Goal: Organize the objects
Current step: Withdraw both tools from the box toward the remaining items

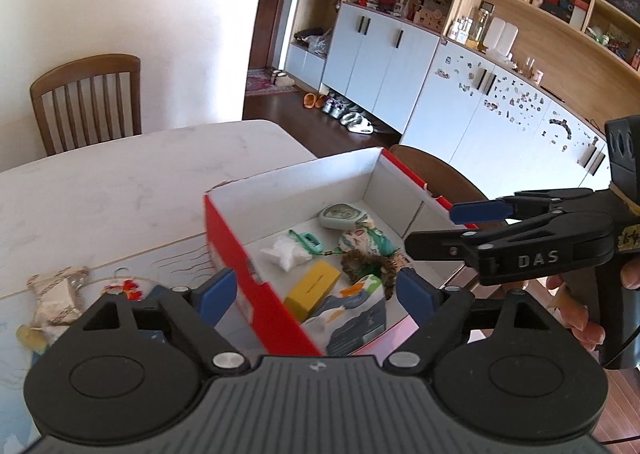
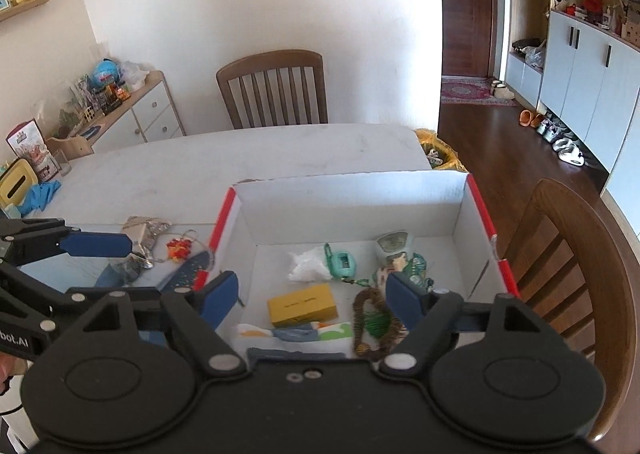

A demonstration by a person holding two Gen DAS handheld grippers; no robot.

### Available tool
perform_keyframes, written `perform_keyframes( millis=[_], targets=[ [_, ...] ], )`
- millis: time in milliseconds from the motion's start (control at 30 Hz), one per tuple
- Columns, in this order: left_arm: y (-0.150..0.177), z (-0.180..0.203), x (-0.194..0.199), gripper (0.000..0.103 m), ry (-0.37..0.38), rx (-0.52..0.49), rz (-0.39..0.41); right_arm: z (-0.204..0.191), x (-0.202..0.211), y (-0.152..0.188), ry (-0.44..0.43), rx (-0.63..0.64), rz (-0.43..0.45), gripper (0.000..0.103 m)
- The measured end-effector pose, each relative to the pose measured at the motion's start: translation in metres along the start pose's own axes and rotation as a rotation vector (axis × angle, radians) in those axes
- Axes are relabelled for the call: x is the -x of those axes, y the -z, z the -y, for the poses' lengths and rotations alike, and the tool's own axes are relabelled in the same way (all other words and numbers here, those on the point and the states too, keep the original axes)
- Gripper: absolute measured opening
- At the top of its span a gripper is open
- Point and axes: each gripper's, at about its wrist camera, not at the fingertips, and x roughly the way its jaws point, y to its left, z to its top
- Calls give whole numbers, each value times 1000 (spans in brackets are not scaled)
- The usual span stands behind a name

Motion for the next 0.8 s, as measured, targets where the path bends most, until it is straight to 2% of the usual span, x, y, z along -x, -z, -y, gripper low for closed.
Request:
perform_keyframes(
  millis=[100,233,433,567,700,800],
  targets=[
    [4,-10,8,88,-15,5,5,-11,2,2,-1,-5,12,85],
    [9,-25,17,95,-29,14,15,-29,4,3,-4,-1,27,87],
    [23,-52,33,102,-68,28,54,-61,4,2,-11,29,57,100],
    [33,-72,42,103,-145,31,83,-83,-4,0,-13,48,59,102],
    [43,-98,48,103,-165,59,82,-99,-15,-2,-22,55,46,102],
    [52,-111,52,103,-212,42,109,-110,-25,-6,-29,49,40,102]
  ],
)
